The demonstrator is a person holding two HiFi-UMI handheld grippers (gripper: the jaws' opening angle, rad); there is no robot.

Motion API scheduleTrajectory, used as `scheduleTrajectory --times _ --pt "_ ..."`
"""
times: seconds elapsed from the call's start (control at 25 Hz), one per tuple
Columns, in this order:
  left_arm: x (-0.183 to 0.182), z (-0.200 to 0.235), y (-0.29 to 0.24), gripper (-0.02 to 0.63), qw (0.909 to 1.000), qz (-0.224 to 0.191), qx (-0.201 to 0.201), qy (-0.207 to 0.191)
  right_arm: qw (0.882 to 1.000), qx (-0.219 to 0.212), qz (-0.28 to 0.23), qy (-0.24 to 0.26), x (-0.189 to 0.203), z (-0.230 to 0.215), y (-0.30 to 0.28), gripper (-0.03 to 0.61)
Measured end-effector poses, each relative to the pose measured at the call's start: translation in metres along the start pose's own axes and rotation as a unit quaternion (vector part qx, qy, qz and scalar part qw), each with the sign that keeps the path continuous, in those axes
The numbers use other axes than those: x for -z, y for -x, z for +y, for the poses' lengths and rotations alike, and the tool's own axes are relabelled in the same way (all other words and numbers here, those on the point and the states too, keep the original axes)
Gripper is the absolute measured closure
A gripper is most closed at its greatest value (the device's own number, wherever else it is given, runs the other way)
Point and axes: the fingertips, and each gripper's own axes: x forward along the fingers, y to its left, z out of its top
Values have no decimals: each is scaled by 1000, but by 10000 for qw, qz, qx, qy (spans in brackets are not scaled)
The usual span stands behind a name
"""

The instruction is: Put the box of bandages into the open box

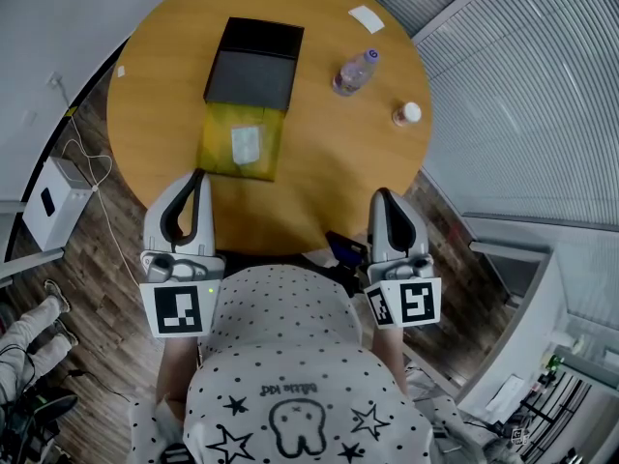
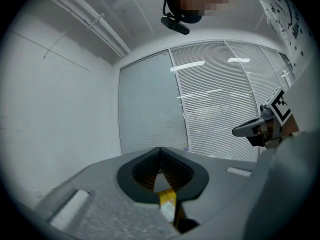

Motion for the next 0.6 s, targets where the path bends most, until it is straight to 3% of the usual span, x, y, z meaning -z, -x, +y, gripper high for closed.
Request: scheduleTrajectory --times 0.6 --pt "2 -8 1 603 9996 141 229 82 10000 -40 48 17 2 2 3 574"
